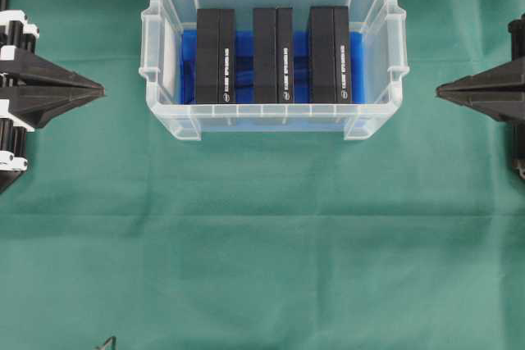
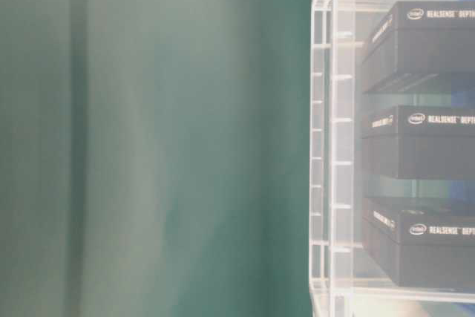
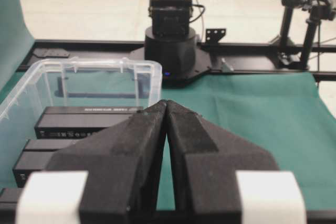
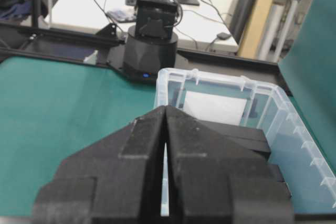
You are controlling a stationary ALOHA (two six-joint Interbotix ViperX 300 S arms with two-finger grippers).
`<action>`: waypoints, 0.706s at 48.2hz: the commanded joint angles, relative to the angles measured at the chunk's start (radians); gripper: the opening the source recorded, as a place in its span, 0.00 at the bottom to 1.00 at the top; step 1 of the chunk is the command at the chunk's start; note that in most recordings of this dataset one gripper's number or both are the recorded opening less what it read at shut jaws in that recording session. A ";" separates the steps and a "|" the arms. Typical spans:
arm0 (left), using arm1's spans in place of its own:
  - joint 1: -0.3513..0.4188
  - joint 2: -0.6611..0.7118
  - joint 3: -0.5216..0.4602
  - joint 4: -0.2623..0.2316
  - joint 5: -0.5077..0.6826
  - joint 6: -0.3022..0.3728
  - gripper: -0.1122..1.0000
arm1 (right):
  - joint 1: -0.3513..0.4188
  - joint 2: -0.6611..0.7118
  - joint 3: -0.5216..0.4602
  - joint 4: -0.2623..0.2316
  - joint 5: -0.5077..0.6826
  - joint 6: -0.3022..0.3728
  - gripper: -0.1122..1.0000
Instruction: Take the box out of the case with both arms.
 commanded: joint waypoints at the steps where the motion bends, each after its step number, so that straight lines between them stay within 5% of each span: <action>1: 0.000 0.023 -0.020 0.028 0.021 0.000 0.11 | 0.005 0.005 -0.015 0.008 0.000 0.012 0.11; 19: 0.000 0.021 -0.089 0.026 0.060 -0.025 0.11 | 0.000 -0.006 -0.178 0.018 0.250 0.094 0.11; 34: 0.005 0.038 -0.367 0.028 0.281 -0.044 0.11 | -0.040 0.014 -0.476 0.006 0.460 0.095 0.11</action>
